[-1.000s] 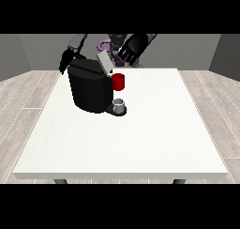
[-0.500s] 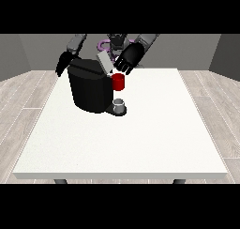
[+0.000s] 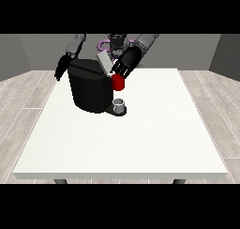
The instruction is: Insert the coffee pod into the coffee machine and close the lid
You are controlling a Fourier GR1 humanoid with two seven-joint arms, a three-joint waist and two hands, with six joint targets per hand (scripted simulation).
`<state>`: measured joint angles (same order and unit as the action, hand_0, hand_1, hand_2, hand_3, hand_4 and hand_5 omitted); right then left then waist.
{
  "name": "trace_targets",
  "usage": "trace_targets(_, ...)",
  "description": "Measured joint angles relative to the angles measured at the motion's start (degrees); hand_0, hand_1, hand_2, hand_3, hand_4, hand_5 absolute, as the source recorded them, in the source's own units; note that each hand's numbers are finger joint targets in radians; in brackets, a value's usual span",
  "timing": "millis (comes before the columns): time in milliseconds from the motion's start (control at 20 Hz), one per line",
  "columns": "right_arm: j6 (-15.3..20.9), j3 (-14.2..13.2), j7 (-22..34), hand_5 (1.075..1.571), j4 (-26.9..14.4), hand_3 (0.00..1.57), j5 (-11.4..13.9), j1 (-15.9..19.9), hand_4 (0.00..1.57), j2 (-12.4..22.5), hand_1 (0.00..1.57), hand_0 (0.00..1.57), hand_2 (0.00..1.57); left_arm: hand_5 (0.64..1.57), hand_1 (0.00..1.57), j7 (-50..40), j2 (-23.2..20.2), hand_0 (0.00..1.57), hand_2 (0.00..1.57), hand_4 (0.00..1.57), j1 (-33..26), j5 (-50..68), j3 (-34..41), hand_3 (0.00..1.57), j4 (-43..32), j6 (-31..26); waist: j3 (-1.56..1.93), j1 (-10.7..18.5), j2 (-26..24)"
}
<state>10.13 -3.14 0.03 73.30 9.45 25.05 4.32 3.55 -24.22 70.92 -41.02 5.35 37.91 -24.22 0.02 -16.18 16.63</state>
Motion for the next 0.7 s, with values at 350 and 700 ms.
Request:
trace_targets(350, 0.5, -0.3, 0.0, 1.571, -0.5, 0.0, 0.2, 1.2, 0.16, 0.0, 0.0, 0.0, 0.0, 1.571, 1.22, 0.4, 0.0, 1.22, 1.26, 0.42, 1.5, -0.5, 0.2, 1.2, -0.7, 0.4, -0.01, -0.4, 1.0)
trace_targets(700, 0.1, -0.9, -1.1, 1.571, -1.1, 0.0, -0.5, 0.9, 0.0, 0.3, 0.0, 0.0, 0.0, 1.571, 1.22, 1.1, -1.1, 1.22, 1.24, 0.36, 2.5, -0.8, 0.9, 1.2, -1.0, 0.9, 0.0, -0.7, 1.4)
